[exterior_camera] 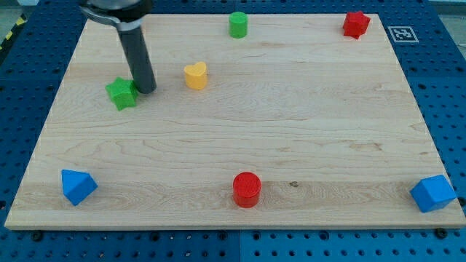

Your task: Point your arm at center left

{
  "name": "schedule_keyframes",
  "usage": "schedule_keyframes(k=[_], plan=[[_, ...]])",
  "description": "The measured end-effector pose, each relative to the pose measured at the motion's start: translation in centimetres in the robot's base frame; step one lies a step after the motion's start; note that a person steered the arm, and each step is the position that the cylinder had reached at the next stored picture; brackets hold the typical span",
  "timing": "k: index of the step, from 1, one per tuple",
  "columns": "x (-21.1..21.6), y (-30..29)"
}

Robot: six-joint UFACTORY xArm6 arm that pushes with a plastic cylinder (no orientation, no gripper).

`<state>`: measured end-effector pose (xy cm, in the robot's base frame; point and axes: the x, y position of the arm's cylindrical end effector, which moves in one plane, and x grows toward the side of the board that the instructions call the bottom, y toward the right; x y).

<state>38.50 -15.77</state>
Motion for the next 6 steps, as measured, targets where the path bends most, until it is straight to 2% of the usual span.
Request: schedule_keyframes(k=[1, 2, 3, 5, 6], plan=[[-1.9, -0.3], [-2.0, -3.7], [-2.0, -10.9], [1.4, -12.7], [1.4, -12.7]])
